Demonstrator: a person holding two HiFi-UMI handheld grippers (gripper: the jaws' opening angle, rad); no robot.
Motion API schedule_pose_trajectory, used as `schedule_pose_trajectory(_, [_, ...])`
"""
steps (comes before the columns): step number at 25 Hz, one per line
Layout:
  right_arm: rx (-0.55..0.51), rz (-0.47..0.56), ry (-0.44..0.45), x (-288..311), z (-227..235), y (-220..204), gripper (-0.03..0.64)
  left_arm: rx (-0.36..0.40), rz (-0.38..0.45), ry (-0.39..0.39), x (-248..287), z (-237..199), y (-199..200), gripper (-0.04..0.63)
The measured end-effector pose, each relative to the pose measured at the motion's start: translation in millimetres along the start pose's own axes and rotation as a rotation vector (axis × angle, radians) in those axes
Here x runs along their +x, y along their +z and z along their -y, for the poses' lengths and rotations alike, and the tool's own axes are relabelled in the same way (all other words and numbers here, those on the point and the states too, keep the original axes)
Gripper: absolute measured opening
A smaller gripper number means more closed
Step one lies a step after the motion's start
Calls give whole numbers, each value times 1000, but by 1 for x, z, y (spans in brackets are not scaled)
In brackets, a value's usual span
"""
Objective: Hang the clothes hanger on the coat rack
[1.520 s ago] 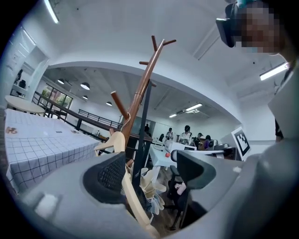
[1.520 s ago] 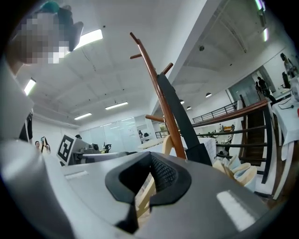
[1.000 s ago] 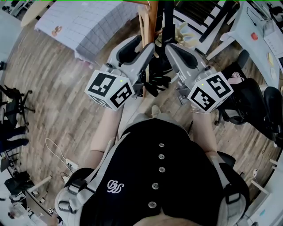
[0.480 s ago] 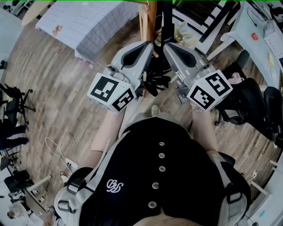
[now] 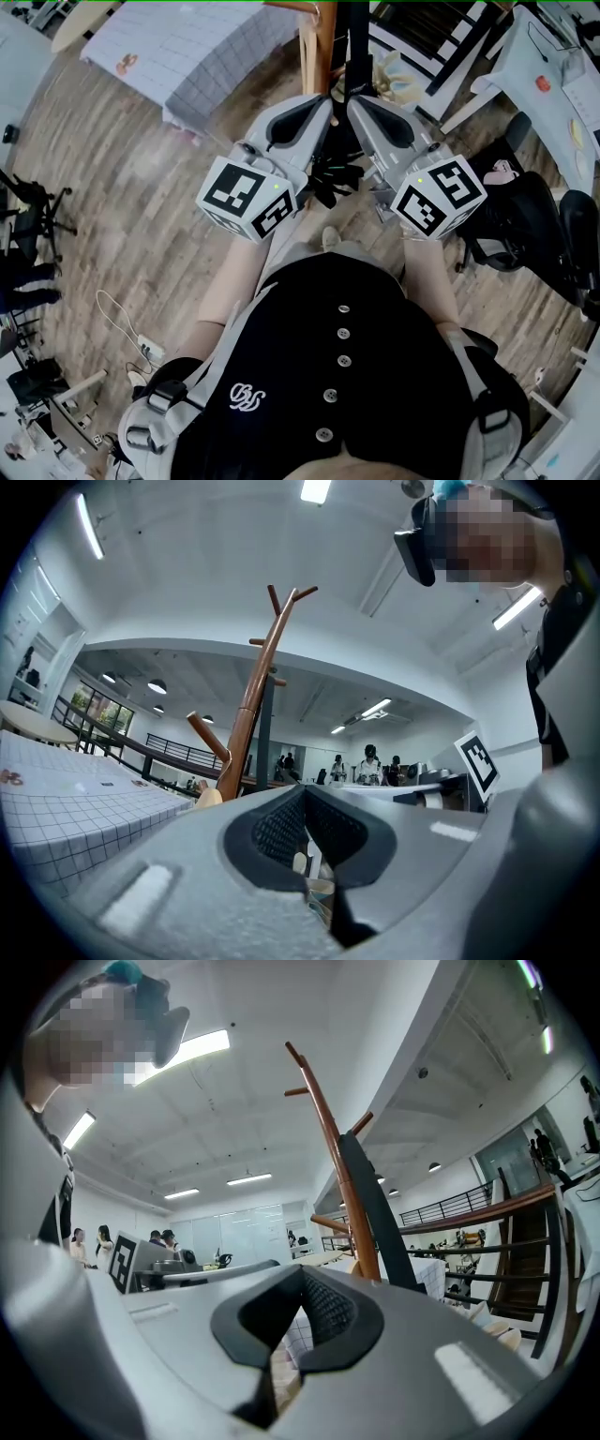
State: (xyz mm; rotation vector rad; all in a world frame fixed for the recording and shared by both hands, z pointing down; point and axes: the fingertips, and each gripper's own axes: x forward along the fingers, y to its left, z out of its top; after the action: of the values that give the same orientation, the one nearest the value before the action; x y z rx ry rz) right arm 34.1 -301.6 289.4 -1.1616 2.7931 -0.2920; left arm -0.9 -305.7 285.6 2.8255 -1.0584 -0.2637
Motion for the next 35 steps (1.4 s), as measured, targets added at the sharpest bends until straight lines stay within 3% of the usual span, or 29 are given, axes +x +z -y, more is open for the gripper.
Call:
schedule_pose_trajectory(9, [3,-33,-26,-3,5,-17,0,6,-56,46,0,-9,-19,0])
schedule_pose_trajectory(25, [10,-74,4,0,1,-26,0,-41,-101,40,-4,-10,-36,-2])
schedule_pose_trajectory(35, [-1,-110,10,-3,1,-35,0,-29,-116,29,-9,-10,-37,0])
